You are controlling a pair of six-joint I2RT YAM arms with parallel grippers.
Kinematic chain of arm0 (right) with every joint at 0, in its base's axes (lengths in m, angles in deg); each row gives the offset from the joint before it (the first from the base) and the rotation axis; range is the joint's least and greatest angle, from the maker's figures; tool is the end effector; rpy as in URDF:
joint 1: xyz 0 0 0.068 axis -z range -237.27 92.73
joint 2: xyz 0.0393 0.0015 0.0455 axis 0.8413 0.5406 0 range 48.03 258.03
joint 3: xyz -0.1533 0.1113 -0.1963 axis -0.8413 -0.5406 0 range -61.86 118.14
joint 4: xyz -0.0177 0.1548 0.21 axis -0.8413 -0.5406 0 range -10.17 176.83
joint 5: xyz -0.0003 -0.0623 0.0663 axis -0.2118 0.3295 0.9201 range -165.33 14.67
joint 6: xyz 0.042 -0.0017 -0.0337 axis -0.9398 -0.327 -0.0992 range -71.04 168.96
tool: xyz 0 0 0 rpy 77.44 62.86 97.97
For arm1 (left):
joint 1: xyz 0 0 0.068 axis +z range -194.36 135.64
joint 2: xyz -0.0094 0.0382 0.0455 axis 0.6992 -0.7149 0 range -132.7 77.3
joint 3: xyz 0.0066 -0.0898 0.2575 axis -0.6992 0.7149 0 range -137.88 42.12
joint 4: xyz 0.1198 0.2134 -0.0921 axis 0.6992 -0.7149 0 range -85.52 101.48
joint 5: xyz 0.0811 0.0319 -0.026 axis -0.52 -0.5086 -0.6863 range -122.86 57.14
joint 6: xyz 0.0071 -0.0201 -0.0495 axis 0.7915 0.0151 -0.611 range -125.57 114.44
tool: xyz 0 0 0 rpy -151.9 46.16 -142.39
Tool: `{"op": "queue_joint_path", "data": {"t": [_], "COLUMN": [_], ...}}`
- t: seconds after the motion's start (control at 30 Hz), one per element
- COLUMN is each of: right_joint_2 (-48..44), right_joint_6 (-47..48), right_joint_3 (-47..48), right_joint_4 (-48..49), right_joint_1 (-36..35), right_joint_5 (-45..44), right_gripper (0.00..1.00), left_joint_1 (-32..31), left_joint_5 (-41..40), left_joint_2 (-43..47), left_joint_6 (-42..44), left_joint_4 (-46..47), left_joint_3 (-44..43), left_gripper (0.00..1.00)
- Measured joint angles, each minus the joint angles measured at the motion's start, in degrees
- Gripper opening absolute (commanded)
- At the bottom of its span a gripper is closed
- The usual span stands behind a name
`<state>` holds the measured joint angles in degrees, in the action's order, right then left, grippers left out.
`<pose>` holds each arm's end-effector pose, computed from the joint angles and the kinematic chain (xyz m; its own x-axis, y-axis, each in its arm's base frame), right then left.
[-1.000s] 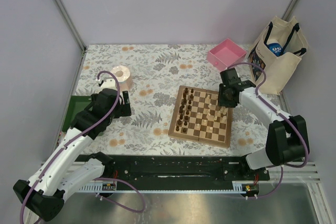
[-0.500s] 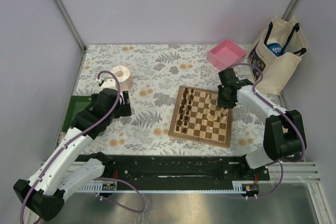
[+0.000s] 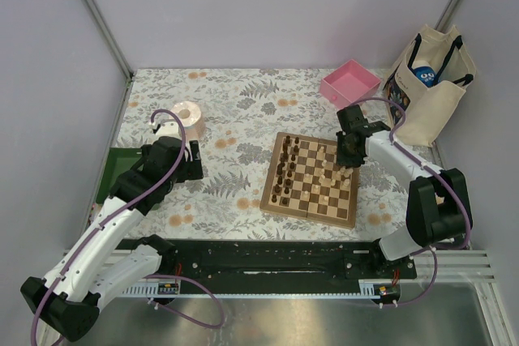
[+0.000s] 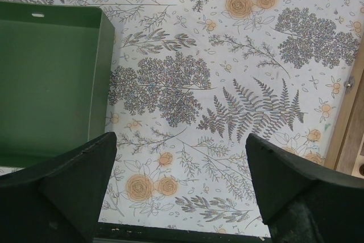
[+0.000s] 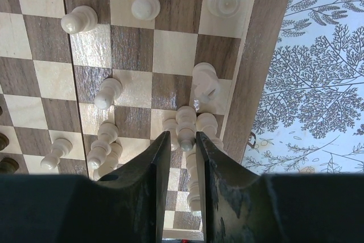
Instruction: Set up the chess pieces on the board
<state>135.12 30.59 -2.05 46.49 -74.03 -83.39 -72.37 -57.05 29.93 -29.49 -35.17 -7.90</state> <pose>0.2825 0.0798 0.2172 -0.9142 0.0508 -0.4022 0.0568 0.9984 -0.0030 0.1479 -0.0622 0.3051 -0.6289 -0.0846 -0.7729 -0.0951 0.9950 -0.0315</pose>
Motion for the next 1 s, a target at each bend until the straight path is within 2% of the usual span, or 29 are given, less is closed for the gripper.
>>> {"op": "queue_joint_path", "data": {"t": [0.7,0.83,0.87,1.0], "right_joint_2": [1.14,1.31,1.42,1.81], "right_joint_6": [0.13,0.13,0.13,0.2], "right_joint_3": [1.05,1.05,1.09,1.57], "right_joint_4": [-1.55,-1.55,-1.55,-1.62], "right_joint_1": [0.0,0.0,0.0,0.0], "right_joint_5": [-0.5,-0.72,-0.87,-0.92], "right_gripper": [0.31,0.28,0.22,0.18], "left_joint_1": [0.0,0.0,0.0,0.0], "left_joint_5": [0.04,0.04,0.04,0.04], "left_joint_2": [0.0,0.0,0.0,0.0], "left_joint_6": [0.11,0.13,0.13,0.13], "left_joint_4": [0.0,0.0,0.0,0.0], "left_joint_3": [0.0,0.0,0.0,0.0], "left_gripper": [0.99,0.99,0.99,0.99]}}
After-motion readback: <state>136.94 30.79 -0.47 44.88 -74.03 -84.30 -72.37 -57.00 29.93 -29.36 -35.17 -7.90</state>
